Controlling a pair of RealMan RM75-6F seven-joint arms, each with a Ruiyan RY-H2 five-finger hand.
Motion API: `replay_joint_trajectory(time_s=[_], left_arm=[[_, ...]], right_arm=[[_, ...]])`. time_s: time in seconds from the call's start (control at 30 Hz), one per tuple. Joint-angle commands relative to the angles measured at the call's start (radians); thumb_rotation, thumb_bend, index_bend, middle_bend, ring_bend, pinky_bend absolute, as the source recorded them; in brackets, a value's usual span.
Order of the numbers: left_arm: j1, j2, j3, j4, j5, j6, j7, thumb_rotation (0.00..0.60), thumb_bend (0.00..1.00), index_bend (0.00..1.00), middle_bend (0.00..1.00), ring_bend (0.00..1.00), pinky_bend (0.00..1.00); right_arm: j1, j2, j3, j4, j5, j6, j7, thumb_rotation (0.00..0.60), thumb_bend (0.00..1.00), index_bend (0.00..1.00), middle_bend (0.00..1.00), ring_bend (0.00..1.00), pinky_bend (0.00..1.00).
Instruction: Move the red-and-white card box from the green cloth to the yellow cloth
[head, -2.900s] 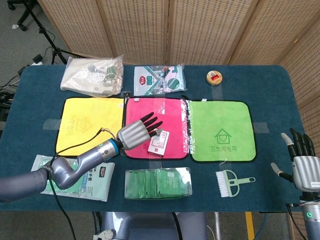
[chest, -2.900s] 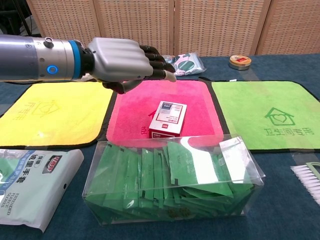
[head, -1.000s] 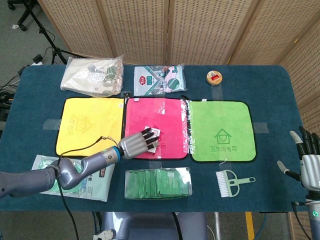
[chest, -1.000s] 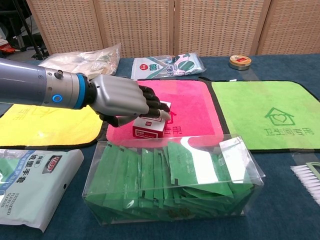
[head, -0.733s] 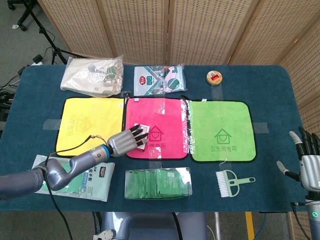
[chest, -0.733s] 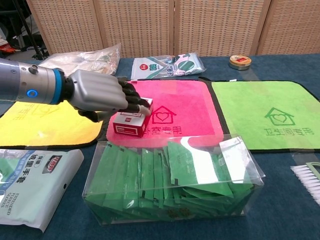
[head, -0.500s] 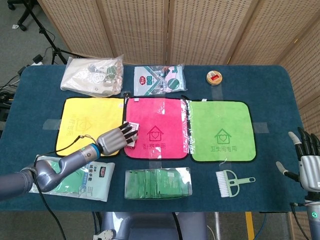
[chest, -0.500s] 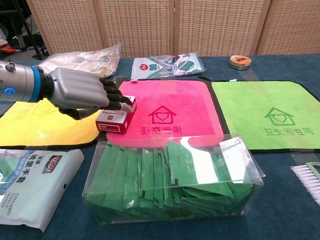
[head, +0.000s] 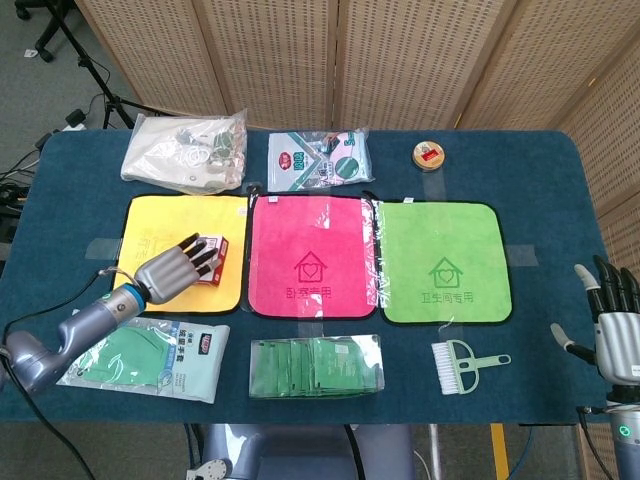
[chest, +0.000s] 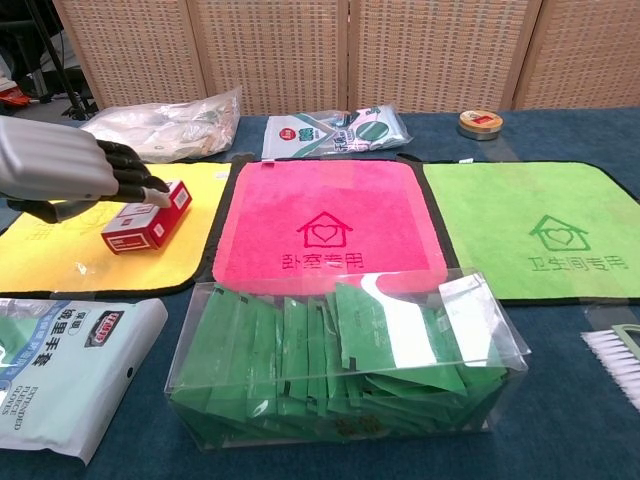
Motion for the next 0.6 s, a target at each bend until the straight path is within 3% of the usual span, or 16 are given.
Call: replay_joint_trajectory(time_s=[0.03,0.37,0.53,0.6], left_arm=[[0.029,0.031,0.019,-0.010,-0.006,0.014,-0.006,0.600,0.98,0.00,0.00,0.00,0.00],[0.125,0.103,0.041,-0.003,0.004,0.099,-0.051,0.600,0.98,0.00,0.00,0.00,0.00],[0.149,0.113,0.016,0.015,-0.007,0.136,-0.081,0.600,0.96,0.00,0.00,0.00,0.00],[0.174,0.110,-0.031,0.004,-0.025,0.205,-0.158,0.600,0.89,0.00,0.00,0.00,0.00]], right_arm=[[-0.004,0.000,-0.001,-0.012,-0.008,0.012,-0.010,0.600,0.25,0.09,0.00,0.00,0.00],[-0.009,0.004,-0.012,-0.038,-0.030,0.022,-0.026,0.600,0.25,0.09,0.00,0.00,0.00],[-0.009,0.004,-0.015,-0.043,-0.036,0.025,-0.032,0.600,0.25,0.09,0.00,0.00,0.00],[-0.009,0.007,-0.018,-0.047,-0.042,0.024,-0.030,0.600,0.25,0.09,0.00,0.00,0.00]])
